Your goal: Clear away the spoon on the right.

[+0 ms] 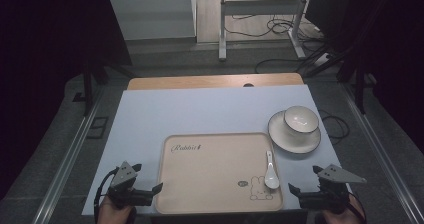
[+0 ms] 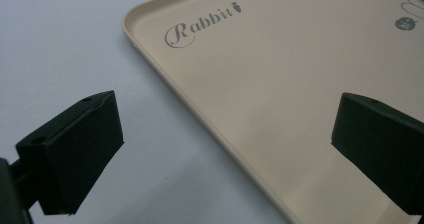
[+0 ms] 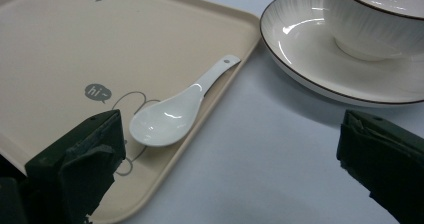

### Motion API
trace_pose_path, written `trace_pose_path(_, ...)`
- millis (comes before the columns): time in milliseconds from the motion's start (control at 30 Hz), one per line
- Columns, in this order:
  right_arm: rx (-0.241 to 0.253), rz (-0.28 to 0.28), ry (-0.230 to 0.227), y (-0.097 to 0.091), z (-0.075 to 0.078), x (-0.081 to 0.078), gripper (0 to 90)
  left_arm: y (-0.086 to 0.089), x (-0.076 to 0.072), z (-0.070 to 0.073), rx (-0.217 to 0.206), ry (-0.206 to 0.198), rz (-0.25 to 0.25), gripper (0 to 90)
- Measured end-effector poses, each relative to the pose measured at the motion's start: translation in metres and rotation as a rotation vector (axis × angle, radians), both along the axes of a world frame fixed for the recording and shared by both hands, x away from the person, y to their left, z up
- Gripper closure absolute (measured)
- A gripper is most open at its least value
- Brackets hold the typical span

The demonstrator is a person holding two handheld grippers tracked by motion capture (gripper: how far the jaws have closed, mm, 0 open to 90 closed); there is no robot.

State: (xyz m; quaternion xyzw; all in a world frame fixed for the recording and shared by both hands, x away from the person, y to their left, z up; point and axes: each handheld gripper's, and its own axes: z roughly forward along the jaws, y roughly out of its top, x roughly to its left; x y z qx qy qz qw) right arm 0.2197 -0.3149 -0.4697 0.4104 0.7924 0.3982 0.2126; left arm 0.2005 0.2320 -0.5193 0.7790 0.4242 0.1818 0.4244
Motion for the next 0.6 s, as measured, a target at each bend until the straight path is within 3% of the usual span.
trace_pose_path(600,-0.004,-0.083,-0.02,-0.029,-0.005,-0.012,0.0,0.0,0.0,0.0,-0.005,-0.001,0.003,0.0)
